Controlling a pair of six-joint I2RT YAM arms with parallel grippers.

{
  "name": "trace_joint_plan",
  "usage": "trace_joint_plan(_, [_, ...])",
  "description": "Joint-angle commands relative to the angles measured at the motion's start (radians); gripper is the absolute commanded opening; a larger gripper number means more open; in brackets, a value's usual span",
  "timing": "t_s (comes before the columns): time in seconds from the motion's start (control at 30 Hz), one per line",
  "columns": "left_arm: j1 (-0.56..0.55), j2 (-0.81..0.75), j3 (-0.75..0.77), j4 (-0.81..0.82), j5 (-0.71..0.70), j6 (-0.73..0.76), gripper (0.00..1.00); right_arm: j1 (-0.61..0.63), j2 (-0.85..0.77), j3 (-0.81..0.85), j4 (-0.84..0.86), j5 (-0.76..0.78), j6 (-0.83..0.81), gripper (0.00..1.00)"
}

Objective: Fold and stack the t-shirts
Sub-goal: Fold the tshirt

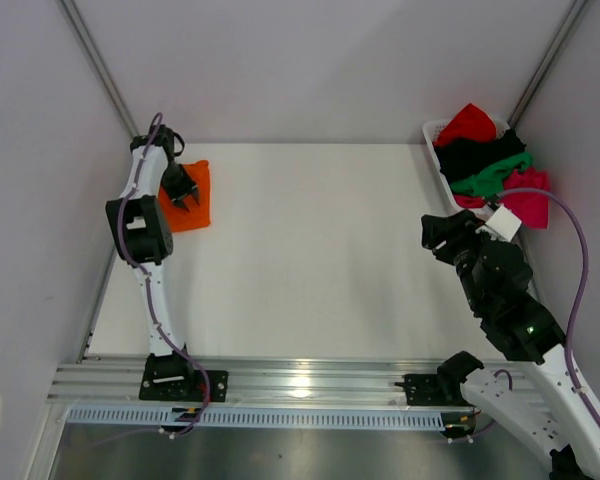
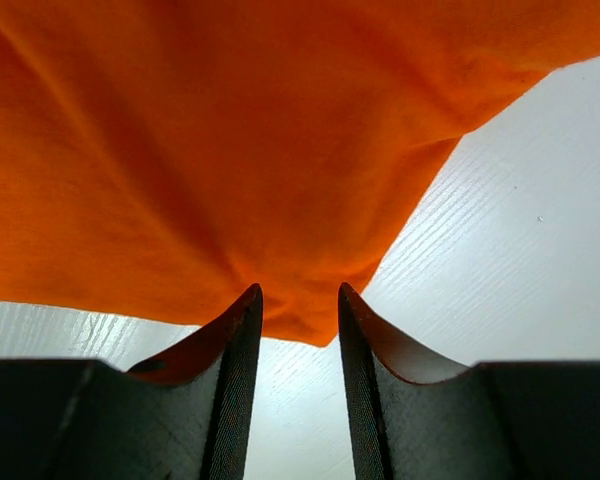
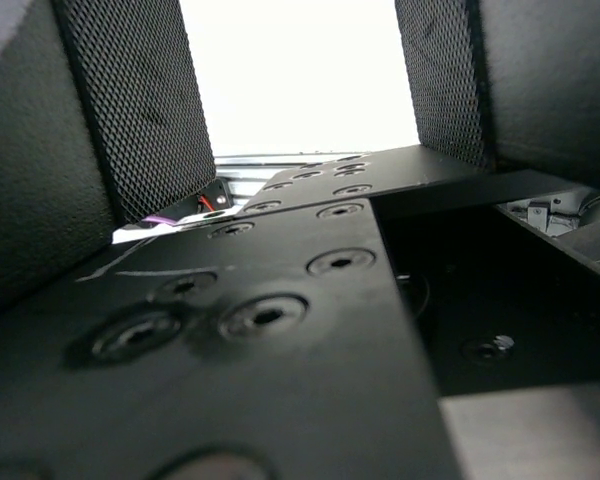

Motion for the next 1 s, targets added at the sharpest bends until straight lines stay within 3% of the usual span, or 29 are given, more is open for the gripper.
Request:
trace_joint_plan(0.0, [0.007,-0.074,0.001,-0.003,-0.024,-0.011,0.4,-0.003,-0.002,0.016,0.007,0.017,-0.023,0.57])
trace_joint_plan(0.27, [0.018,-0.042,0.154,-0.021,-0.071,0.037,0.42,-0.003,0.02,0.042,0.012,0.015,-0.043,0.57])
trace_joint_plan(0.73, [0.07,0.006,0.128,0.006,-0.102,0.1,0.45,-0.002,0.063,0.11,-0.007,-0.008,0.0,0.57])
trace_joint_plan(0.97, [0.09,0.059,0.163,-0.009,-0.135,0.23,0.5,-0.002,0.127,0.157,-0.002,-0.028,-0.017,0.57])
